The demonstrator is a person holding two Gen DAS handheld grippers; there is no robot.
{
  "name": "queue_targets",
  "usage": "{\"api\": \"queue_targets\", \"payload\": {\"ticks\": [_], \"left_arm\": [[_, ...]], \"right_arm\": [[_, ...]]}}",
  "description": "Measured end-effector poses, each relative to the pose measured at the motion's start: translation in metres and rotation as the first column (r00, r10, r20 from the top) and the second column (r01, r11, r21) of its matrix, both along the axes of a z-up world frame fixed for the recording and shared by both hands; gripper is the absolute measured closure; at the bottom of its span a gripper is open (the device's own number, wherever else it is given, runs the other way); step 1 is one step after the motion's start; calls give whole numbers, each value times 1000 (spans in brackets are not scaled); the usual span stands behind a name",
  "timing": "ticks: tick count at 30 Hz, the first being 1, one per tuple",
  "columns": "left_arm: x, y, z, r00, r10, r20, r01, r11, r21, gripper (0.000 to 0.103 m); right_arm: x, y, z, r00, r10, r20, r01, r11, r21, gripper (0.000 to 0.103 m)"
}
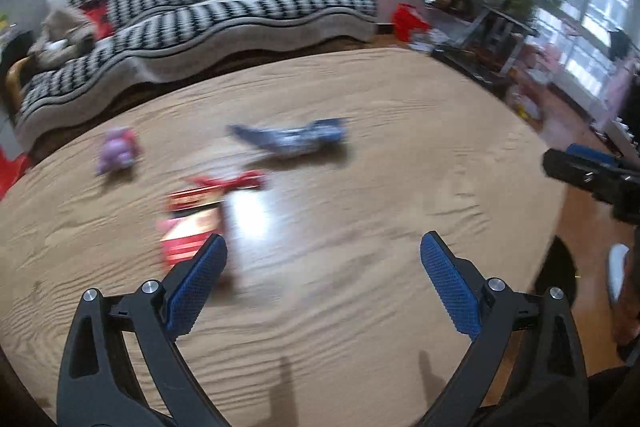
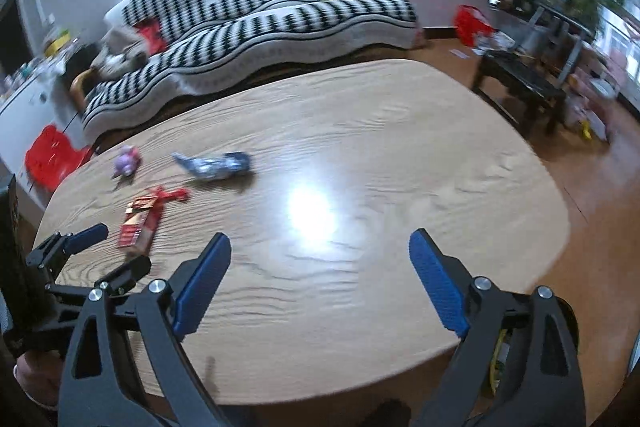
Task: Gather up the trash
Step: 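Swing both grippers back over the table toward the cigarette pack and foil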
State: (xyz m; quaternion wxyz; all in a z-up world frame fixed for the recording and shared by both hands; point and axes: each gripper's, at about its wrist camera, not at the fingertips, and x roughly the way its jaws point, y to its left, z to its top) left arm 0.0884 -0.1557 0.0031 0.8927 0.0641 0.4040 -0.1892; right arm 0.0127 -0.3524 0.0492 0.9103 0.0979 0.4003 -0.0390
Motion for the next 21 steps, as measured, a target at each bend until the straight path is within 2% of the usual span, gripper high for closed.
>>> {"api": "queue_targets", "payload": {"ticks": [4, 8, 14, 21], "left_arm": [[14, 40, -6, 999, 50, -5, -50, 999, 13, 8], [20, 62, -9, 997, 79, -15, -79, 997, 6, 8], [27, 69, -14, 997, 81, -20, -81, 997, 13, 8], [46, 69, -37, 993, 100, -63, -97, 994, 50, 8]], "right_arm": [[17, 29, -4, 999, 47, -7, -47, 999, -13, 15], [32, 45, -9, 997, 76, -24, -77, 997, -20, 15], [46, 58, -20, 995, 88, -48, -89, 996, -26, 15], [65, 59, -31, 994, 88, -70, -90, 996, -19, 15]]}}
